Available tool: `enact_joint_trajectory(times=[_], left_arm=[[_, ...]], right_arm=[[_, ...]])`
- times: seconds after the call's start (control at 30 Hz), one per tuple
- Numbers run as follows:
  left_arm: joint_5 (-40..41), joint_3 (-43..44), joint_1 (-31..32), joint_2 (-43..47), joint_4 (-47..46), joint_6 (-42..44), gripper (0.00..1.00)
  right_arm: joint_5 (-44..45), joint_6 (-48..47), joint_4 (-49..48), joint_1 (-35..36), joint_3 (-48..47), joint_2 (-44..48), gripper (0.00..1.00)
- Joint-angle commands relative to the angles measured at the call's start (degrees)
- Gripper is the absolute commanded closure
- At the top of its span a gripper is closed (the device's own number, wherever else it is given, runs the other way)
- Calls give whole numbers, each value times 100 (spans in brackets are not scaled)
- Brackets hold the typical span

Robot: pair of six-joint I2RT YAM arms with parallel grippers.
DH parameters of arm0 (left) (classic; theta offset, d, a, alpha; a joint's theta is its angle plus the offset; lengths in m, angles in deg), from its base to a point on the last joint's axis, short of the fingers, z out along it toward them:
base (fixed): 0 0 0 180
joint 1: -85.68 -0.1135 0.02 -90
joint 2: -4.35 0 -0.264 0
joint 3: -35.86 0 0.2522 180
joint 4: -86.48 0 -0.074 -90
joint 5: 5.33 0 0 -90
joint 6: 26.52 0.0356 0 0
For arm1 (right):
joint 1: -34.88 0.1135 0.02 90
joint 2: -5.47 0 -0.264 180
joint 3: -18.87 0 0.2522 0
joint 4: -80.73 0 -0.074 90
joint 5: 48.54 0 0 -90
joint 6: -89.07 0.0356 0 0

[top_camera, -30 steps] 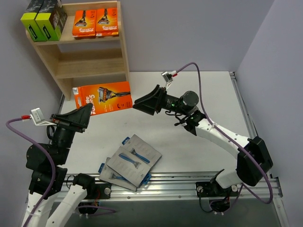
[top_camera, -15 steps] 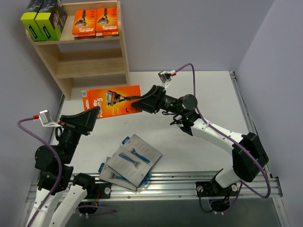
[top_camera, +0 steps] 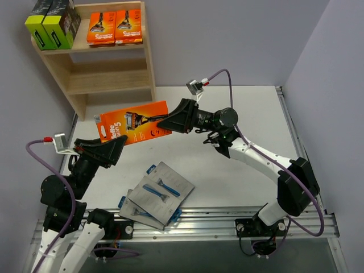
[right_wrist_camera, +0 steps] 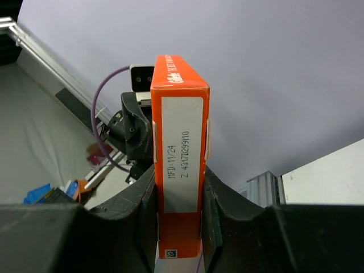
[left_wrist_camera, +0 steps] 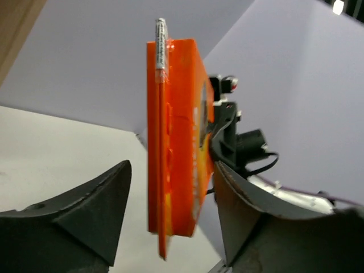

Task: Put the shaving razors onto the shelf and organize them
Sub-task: Pass the shaving razor from the left arm to the right, then pass the shaving razor from the right arm to the left

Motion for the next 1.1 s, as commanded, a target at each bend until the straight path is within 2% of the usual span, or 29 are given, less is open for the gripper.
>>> enact_joint_trajectory(times=[0.0,0.07,0.23,0.37,0.43,0.6,0.63,0.83,1.07], left_arm=[[-778,405,-6,-120,648,814,29],[-945,502,-6,-190,999,1017,24],[-963,836,-6,-208,1816,1659,22],[-1102,1100,-6,-216,2011,1984,21],[-1601,1284,-6,-365,2072,2195,21],[-2044,1724,-6,-884,2687,2766,20],[-2061,1768,-6,-928,2810,2811,20],[-2018,1979,-6,-1340,3100,2934,19],[-1499,2375,-15,-1983,3708,2978,20]], right_arm=[[-692,-199,-347,-105,-490,21,100],[-903,-138,-390,-237,-473,12,100],[-1317,-41,-495,-483,-385,38,100],[-1642,187,-820,-939,-122,74,100],[-1896,563,-1371,-1072,62,47,100],[-2354,1856,-3147,-1309,361,-119,100],[-2381,2006,-3524,-1310,388,-137,100],[-2521,2042,-3625,-1301,520,-49,100],[-2557,2323,-4055,-1257,669,-32,100]])
